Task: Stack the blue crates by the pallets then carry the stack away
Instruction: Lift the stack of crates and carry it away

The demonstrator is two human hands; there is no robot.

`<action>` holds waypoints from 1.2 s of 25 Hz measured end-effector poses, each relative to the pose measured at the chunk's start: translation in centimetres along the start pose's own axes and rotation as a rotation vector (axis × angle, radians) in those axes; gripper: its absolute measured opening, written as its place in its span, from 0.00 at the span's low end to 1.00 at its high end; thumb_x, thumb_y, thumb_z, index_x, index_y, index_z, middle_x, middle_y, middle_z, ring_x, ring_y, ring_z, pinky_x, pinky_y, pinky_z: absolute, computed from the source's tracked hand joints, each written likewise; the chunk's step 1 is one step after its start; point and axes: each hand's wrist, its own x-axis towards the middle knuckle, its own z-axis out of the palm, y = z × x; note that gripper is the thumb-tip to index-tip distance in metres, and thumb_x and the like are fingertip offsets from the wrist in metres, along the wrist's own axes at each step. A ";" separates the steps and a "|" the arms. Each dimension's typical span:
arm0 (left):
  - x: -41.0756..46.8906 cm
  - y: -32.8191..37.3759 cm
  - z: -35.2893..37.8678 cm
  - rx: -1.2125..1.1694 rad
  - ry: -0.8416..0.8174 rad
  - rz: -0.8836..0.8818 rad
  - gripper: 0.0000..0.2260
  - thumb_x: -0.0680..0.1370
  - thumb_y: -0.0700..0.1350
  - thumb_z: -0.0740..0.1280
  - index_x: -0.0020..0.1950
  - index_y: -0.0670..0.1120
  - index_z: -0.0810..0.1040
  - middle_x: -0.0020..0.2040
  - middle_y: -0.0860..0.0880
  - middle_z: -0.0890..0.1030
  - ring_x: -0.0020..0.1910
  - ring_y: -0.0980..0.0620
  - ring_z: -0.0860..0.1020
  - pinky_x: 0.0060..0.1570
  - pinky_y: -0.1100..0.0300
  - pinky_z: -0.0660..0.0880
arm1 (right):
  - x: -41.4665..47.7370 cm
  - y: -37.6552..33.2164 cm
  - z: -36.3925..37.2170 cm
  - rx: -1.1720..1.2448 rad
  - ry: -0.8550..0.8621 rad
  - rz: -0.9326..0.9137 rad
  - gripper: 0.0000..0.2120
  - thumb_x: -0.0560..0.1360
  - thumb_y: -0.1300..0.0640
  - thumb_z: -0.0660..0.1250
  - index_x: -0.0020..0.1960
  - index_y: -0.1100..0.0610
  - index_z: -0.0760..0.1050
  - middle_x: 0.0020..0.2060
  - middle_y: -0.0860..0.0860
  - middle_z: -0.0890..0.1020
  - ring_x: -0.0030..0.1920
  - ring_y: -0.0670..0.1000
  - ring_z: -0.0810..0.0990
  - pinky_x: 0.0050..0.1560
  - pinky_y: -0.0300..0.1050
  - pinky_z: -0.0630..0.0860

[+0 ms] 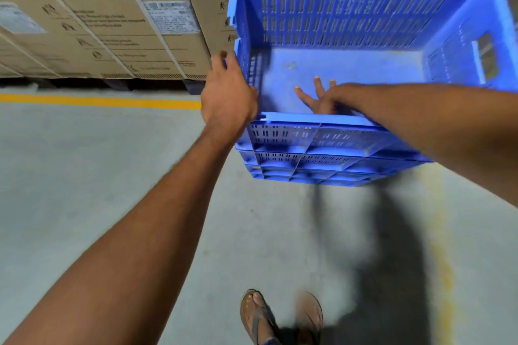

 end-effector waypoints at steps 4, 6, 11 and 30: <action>-0.1 0.0 0.2 0.032 0.018 0.001 0.26 0.73 0.41 0.64 0.72 0.45 0.68 0.73 0.46 0.65 0.60 0.39 0.76 0.52 0.46 0.75 | 0.7 0.4 0.8 -0.084 0.006 0.008 0.57 0.74 0.52 0.74 0.74 0.34 0.27 0.74 0.53 0.25 0.76 0.68 0.32 0.72 0.71 0.49; 0.2 0.2 0.0 0.074 0.006 0.010 0.23 0.74 0.41 0.64 0.70 0.45 0.71 0.73 0.46 0.64 0.59 0.40 0.76 0.51 0.46 0.75 | -0.2 -0.3 -0.8 -0.080 -0.020 0.008 0.56 0.74 0.50 0.74 0.75 0.35 0.28 0.76 0.55 0.27 0.77 0.67 0.37 0.74 0.69 0.50; 0.3 0.1 0.0 0.046 -0.009 0.015 0.22 0.76 0.51 0.64 0.69 0.46 0.72 0.75 0.47 0.62 0.67 0.42 0.71 0.58 0.45 0.74 | -8.1 -0.3 -4.1 0.446 0.140 -0.024 0.32 0.76 0.41 0.67 0.74 0.56 0.69 0.71 0.52 0.71 0.61 0.57 0.76 0.60 0.44 0.72; -4.6 0.9 -3.3 0.140 -0.324 0.160 0.53 0.61 0.85 0.46 0.80 0.57 0.54 0.81 0.55 0.53 0.79 0.44 0.35 0.71 0.37 0.60 | -21.1 1.3 3.5 0.245 0.518 0.178 0.38 0.71 0.22 0.42 0.62 0.43 0.76 0.61 0.50 0.77 0.64 0.57 0.70 0.57 0.57 0.59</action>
